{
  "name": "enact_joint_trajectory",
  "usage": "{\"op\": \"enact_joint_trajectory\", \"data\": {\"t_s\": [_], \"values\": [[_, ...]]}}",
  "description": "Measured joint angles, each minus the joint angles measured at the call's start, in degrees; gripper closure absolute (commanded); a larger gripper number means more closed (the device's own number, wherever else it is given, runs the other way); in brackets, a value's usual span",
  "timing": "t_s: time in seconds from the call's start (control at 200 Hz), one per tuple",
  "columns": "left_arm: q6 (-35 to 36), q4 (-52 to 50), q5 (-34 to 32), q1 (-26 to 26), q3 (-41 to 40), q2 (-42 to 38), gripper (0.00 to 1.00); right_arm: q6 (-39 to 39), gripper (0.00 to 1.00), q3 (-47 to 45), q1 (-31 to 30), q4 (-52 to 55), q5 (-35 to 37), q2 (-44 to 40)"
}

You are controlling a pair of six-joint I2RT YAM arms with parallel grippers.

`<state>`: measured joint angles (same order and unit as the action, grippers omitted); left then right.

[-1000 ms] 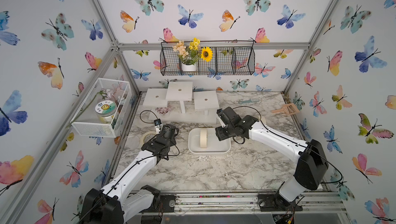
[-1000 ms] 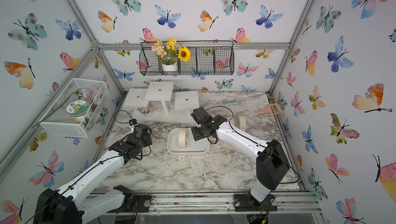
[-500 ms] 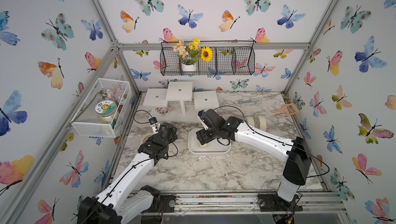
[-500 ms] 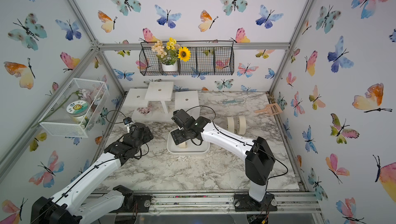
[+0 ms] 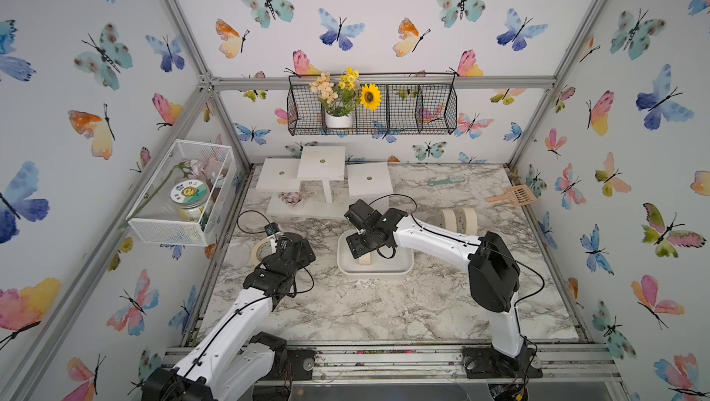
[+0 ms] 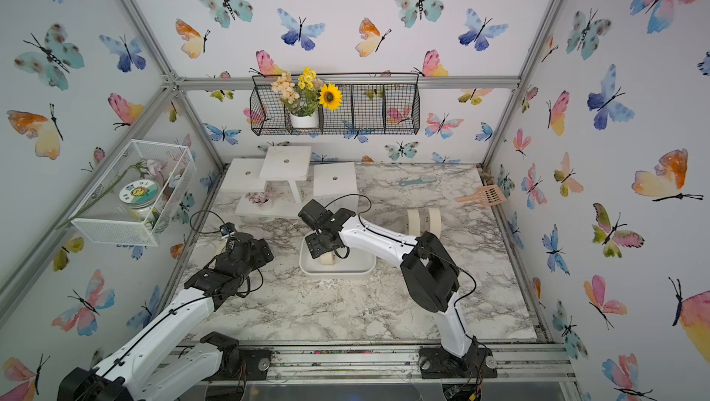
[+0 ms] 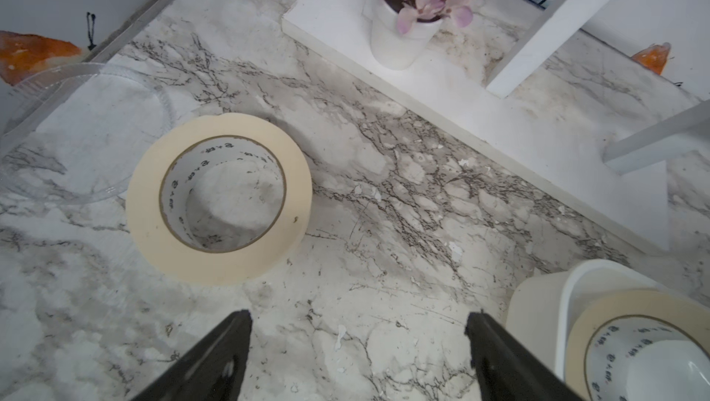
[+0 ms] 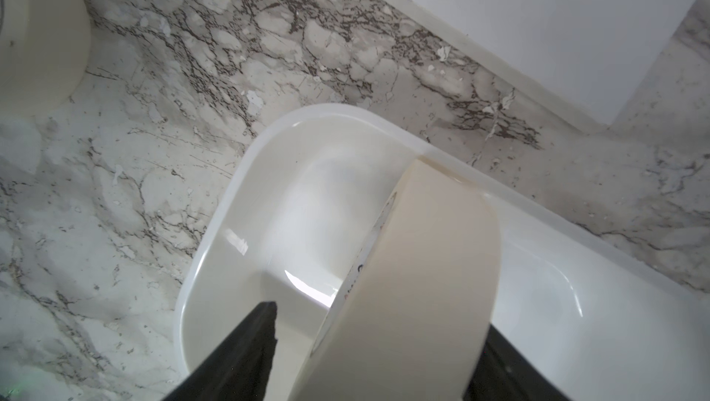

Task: Take out the art tape in the storage box
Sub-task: Pick up the art tape from the storage box.

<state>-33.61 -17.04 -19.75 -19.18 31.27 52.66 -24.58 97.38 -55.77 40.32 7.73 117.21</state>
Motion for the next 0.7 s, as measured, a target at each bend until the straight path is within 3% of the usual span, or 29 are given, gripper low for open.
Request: {"op": "enact_joint_trajectory", "data": {"t_s": [0.255, 0.395, 0.696], "values": [[0.9, 3.0, 2.3, 0.0, -0.3, -0.5, 0.08, -1.3, 0.84, 1.0, 0.0, 2.2, 0.9, 0.4], [0.9, 4.0, 3.5, 0.0, -0.4, 0.7, 0.09, -1.7, 0.97, -0.3, 0.0, 4.4, 2.4, -2.5], [0.1, 4.2, 2.7, 0.0, 0.1, 5.0, 0.13, -3.4, 0.98, -3.8, 0.8, 8.5, 7.6, -20.0]]}}
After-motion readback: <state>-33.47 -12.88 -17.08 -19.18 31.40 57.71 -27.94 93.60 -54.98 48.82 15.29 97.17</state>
